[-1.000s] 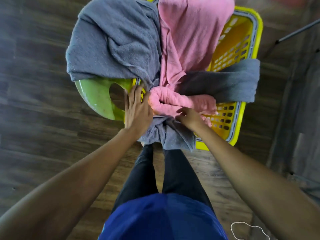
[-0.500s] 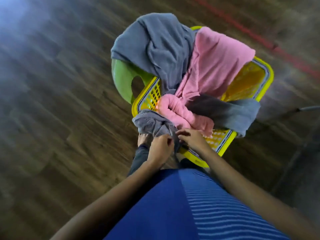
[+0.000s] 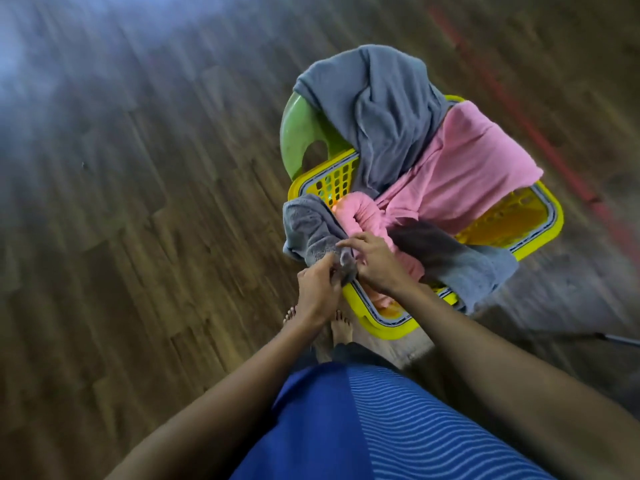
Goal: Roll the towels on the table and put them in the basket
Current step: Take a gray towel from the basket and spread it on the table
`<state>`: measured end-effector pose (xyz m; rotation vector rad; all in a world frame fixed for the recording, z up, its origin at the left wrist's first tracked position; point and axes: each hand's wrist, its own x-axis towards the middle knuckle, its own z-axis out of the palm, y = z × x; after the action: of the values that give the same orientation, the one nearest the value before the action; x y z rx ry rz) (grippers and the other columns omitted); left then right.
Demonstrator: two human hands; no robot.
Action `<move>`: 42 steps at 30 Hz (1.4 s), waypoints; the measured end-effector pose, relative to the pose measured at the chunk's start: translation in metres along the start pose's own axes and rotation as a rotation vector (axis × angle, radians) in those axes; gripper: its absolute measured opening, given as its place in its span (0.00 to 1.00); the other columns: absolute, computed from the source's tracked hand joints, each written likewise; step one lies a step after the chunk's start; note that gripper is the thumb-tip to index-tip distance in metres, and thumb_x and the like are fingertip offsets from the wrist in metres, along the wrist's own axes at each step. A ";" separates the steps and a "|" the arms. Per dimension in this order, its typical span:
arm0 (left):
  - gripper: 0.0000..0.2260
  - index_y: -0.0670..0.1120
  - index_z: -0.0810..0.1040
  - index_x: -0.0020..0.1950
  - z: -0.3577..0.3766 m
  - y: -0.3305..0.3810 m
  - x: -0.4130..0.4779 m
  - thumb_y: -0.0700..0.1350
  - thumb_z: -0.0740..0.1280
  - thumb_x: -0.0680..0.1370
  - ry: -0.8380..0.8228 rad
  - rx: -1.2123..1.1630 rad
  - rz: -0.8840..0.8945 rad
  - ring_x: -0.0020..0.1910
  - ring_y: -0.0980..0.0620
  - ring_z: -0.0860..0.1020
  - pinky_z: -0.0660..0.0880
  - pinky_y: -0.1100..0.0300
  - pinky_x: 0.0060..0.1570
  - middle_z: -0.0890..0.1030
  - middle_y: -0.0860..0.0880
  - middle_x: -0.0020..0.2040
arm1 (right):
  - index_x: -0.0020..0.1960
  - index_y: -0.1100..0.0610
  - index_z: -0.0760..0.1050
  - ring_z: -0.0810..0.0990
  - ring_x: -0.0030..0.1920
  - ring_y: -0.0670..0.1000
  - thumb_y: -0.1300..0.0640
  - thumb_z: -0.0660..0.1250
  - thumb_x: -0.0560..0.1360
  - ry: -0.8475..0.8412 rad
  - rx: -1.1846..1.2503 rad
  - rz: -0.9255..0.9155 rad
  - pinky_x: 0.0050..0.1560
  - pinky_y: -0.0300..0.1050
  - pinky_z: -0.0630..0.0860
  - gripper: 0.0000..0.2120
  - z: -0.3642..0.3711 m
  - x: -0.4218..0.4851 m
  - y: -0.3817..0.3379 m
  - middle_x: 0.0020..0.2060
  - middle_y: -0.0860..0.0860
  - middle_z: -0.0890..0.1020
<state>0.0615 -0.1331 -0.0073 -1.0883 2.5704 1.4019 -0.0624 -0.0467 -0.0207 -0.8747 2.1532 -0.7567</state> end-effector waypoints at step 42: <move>0.06 0.41 0.81 0.53 -0.080 0.046 0.018 0.40 0.68 0.77 0.023 0.066 0.415 0.46 0.51 0.78 0.71 0.63 0.45 0.82 0.48 0.47 | 0.41 0.60 0.81 0.75 0.36 0.44 0.55 0.68 0.73 0.107 0.227 -0.122 0.38 0.49 0.73 0.08 -0.058 -0.019 -0.050 0.35 0.58 0.81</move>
<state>0.0448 -0.1863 0.0680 -0.5836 2.9557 1.3590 -0.0789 -0.0481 0.0568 -0.8674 2.0678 -1.1086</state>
